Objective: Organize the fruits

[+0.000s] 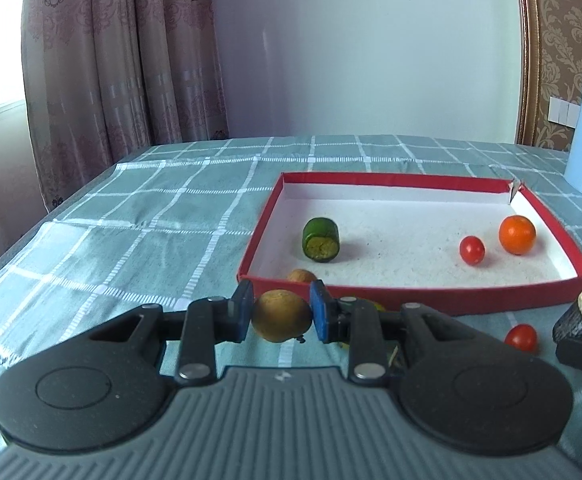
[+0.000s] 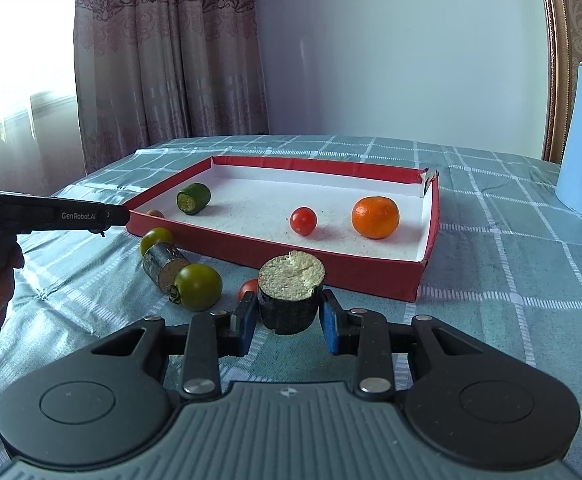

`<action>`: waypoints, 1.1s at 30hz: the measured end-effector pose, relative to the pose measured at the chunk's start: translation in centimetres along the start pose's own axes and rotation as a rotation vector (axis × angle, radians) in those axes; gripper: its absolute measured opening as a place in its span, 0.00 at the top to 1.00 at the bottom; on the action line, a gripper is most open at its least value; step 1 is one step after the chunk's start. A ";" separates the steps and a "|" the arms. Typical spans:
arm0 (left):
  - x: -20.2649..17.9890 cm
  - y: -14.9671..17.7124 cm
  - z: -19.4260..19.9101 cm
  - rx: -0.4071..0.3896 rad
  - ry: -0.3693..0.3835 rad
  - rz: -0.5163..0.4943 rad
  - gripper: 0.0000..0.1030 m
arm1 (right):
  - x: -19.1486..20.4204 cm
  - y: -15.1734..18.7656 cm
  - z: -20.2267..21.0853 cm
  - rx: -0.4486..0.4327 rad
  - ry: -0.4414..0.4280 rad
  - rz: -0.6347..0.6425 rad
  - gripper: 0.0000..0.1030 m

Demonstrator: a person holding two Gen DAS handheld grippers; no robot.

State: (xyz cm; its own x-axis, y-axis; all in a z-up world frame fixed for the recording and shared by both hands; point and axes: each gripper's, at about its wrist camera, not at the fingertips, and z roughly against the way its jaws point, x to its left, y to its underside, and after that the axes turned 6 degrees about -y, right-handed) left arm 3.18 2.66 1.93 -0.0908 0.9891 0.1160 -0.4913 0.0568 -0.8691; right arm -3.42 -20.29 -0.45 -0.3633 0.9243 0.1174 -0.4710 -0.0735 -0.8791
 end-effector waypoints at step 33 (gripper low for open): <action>-5.9 -3.6 -8.5 0.100 -0.021 -0.024 0.73 | -1.7 -4.3 -3.0 -0.014 0.051 0.008 0.69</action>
State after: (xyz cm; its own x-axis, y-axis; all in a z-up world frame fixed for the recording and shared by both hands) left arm 12.86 -2.23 0.27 -0.0959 0.9845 0.1471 -0.5771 0.0654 -0.8140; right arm 1.66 -20.44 1.74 -0.3250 0.9417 0.0868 -0.4571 -0.0760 -0.8861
